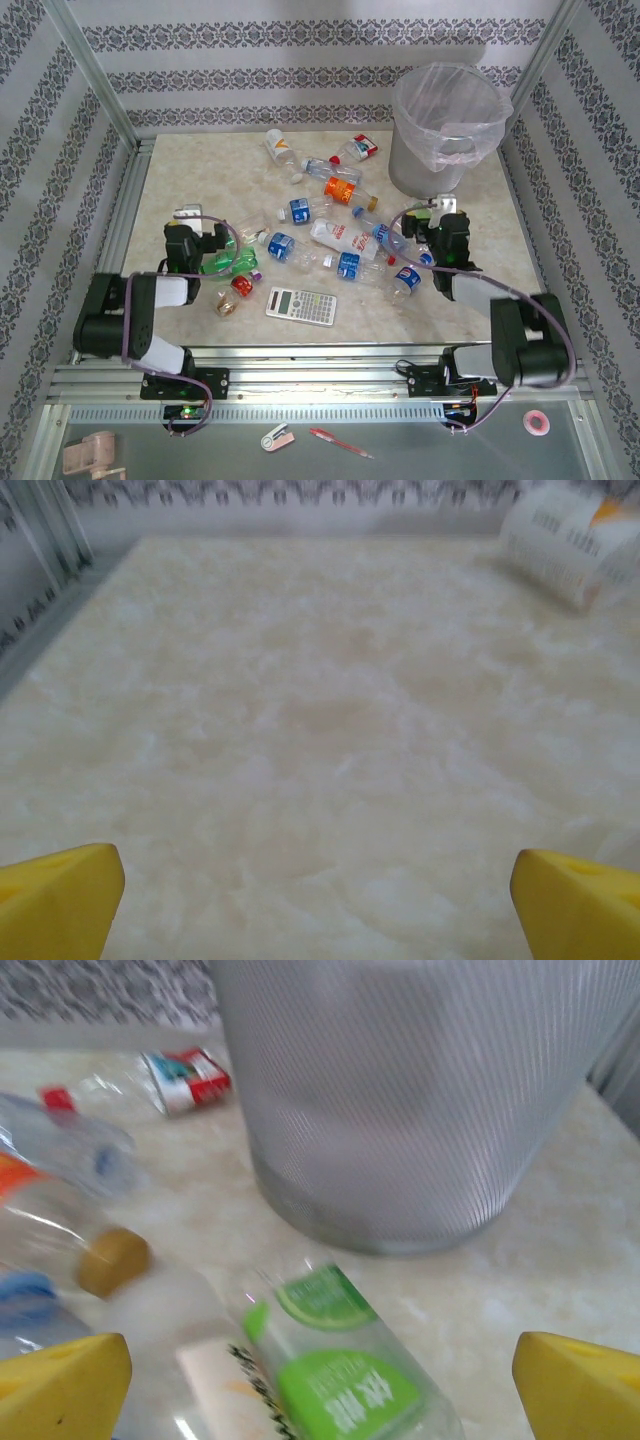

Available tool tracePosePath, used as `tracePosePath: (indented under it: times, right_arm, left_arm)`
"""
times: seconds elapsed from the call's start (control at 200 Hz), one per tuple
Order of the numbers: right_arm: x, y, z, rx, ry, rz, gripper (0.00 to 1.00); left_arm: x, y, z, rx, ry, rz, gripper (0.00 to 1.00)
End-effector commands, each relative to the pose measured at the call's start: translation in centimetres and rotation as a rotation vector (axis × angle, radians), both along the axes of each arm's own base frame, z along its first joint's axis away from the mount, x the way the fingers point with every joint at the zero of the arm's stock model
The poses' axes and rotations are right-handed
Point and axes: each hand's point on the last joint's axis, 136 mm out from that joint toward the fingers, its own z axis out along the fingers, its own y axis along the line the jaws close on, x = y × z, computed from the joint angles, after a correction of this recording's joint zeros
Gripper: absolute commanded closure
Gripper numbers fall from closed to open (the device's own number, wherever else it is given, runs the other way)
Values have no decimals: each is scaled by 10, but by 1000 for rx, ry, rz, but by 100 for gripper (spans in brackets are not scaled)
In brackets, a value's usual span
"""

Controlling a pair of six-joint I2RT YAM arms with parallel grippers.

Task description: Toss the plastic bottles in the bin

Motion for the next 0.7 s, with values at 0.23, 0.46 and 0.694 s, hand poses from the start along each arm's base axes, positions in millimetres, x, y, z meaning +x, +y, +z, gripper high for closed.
tracePosePath:
  times: [0.23,0.46,0.694]
  right_arm:
    - [-70,28,56,251,222,-31,2]
    - [-130,27,53,470,489,-162,2]
    - [-163,37,26,587,749,-257,2]
  left_arm:
    - [-34,-40,132,-122,-136,-142,0]
    - [-71,-79,206,-225,-180,-340,0]
    - [-104,-125,237,-263,-139,-592,0]
